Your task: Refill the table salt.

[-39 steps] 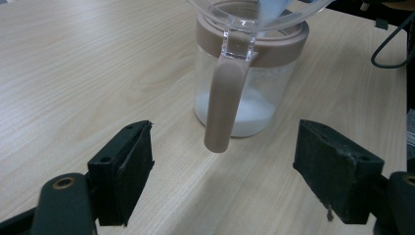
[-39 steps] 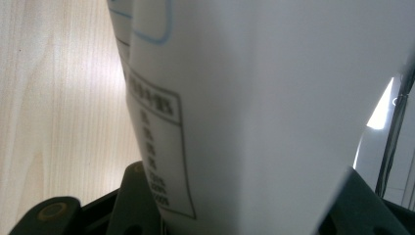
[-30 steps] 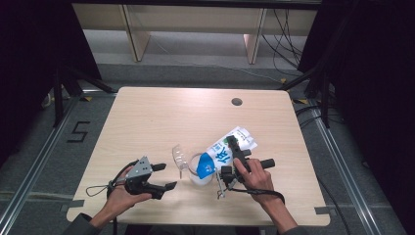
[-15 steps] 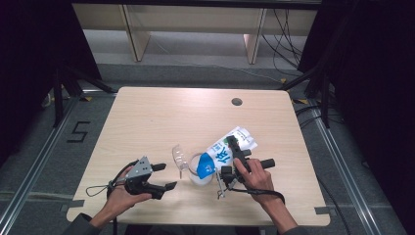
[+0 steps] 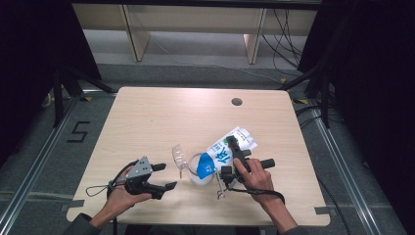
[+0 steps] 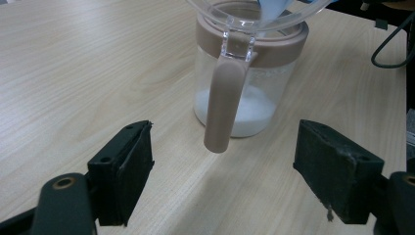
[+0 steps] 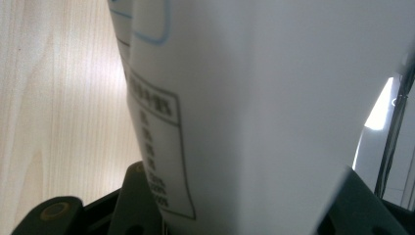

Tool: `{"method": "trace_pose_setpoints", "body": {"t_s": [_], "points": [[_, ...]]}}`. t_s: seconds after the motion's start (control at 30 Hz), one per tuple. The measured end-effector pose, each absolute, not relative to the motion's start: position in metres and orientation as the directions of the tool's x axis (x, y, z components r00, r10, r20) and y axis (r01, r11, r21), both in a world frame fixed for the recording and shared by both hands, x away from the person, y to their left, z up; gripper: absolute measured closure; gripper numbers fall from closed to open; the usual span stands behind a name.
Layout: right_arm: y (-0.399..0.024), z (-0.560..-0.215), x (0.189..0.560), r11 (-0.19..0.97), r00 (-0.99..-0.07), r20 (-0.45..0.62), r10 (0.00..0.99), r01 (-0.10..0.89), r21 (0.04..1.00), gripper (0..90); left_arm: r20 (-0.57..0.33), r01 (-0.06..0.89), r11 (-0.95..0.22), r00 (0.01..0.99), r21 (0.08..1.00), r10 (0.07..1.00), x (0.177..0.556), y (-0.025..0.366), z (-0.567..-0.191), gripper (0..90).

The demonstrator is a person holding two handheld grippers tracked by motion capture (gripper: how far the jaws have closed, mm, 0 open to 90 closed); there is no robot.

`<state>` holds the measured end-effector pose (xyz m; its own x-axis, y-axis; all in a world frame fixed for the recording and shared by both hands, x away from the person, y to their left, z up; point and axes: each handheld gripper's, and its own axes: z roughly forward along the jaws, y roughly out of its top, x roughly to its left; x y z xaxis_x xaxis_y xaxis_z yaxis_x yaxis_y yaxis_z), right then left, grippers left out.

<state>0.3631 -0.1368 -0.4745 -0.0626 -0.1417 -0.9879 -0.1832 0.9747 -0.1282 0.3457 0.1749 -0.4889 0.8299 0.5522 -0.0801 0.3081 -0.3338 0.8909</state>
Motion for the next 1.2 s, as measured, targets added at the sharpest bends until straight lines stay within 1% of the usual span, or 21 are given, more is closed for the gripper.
{"method": "trace_pose_setpoints", "body": {"t_s": [0.13, 0.23, 0.3, 0.33, 0.37, 0.9, 1.2], "points": [[-0.1361, -0.4738, 0.363, 0.972, -0.058, -0.987, -0.152, -0.19, -0.139, 57.3, -0.08, 0.308, -0.333, 0.83, 0.891, 0.552, 0.3456, 0.1749, -0.4889, 21.6], [-0.1341, -0.4683, 0.3643, 0.954, -0.022, -0.977, -0.213, -0.222, -0.203, 57.5, -0.079, 0.308, -0.335, 0.83, 0.891, 0.552, 0.3457, 0.1749, -0.4889, 21.6], [-0.1345, -0.4688, 0.3644, 0.956, -0.025, -0.979, -0.204, -0.22, -0.194, 57.5, -0.079, 0.308, -0.335, 0.83, 0.891, 0.552, 0.3457, 0.1749, -0.4889, 21.6], [-0.136, -0.4726, 0.3635, 0.97, -0.046, -0.987, -0.154, -0.198, -0.142, 57.5, -0.08, 0.308, -0.334, 0.83, 0.891, 0.552, 0.3456, 0.1749, -0.4889, 21.6], [-0.1364, -0.4736, 0.363, 0.973, -0.056, -0.987, -0.149, -0.187, -0.136, 57.5, -0.08, 0.308, -0.333, 0.83, 0.891, 0.552, 0.3456, 0.1748, -0.4889, 21.6], [-0.1372, -0.4739, 0.3635, 0.974, -0.052, -0.989, -0.141, -0.187, -0.129, 57.6, -0.08, 0.308, -0.334, 0.83, 0.891, 0.552, 0.3458, 0.175, -0.4889, 21.6], [-0.1368, -0.4741, 0.3629, 0.974, -0.055, -0.987, -0.153, -0.178, -0.141, 57.8, -0.081, 0.308, -0.333, 0.83, 0.891, 0.552, 0.3458, 0.175, -0.4889, 21.6]]}}
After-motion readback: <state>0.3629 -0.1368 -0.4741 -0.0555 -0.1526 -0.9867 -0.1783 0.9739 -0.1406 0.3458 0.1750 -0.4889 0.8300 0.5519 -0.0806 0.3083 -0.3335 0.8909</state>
